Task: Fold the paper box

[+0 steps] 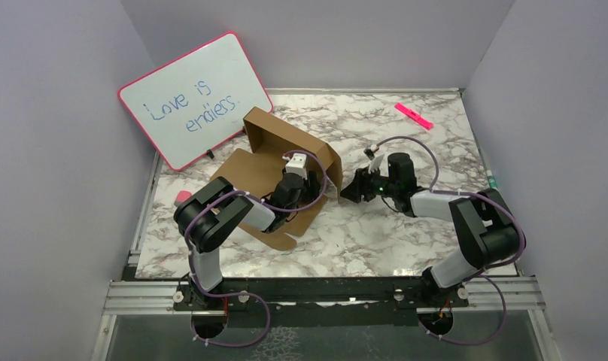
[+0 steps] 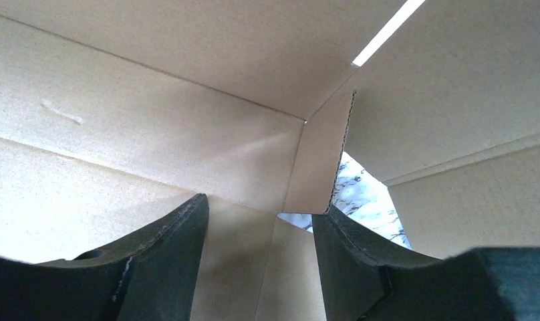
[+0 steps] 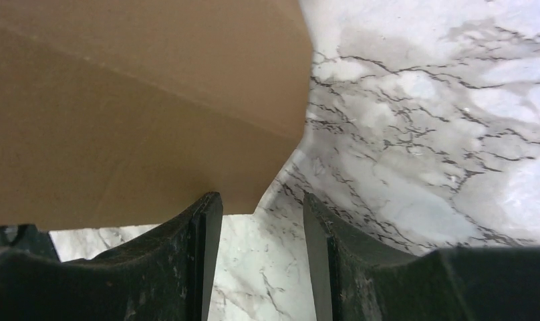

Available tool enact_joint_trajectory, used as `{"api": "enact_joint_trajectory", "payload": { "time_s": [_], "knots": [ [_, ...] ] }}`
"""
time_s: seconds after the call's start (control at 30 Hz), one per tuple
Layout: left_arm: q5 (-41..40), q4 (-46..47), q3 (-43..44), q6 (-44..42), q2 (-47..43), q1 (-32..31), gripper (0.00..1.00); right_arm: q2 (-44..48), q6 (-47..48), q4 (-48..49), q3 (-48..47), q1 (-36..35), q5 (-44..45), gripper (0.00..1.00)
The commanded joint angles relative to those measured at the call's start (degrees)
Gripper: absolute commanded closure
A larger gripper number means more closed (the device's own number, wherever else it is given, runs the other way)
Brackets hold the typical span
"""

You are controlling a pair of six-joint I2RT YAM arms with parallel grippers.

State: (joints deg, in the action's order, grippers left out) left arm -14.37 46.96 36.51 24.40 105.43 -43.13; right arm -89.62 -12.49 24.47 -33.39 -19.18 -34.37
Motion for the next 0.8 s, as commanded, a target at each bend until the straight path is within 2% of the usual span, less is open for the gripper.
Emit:
{"api": "enact_joint_trajectory", "payload": {
  "time_s": [0.0, 0.13, 0.23, 0.77],
  "knots": [
    [3.8, -6.2, 0.3, 1.5, 0.8, -0.2, 0.40, -2.0, -3.7, 5.9, 0.5, -0.4, -5.6, 0.47],
    [4.4, -6.3, 0.2, 2.0, 0.9, -0.3, 0.40, -5.2, -8.2, 13.8, 0.0, -0.7, -7.7, 0.46],
    [4.6, -6.4, 0.0, 2.0, 1.0, -0.3, 0.40, -7.2, -10.4, 16.2, -2.2, -1.4, -8.6, 0.46],
    [5.4, -8.4, -1.1, 1.0, -1.3, -0.3, 0.39, -8.2, -12.0, 16.9, -5.9, -3.0, -6.2, 0.46]
  ]
}}
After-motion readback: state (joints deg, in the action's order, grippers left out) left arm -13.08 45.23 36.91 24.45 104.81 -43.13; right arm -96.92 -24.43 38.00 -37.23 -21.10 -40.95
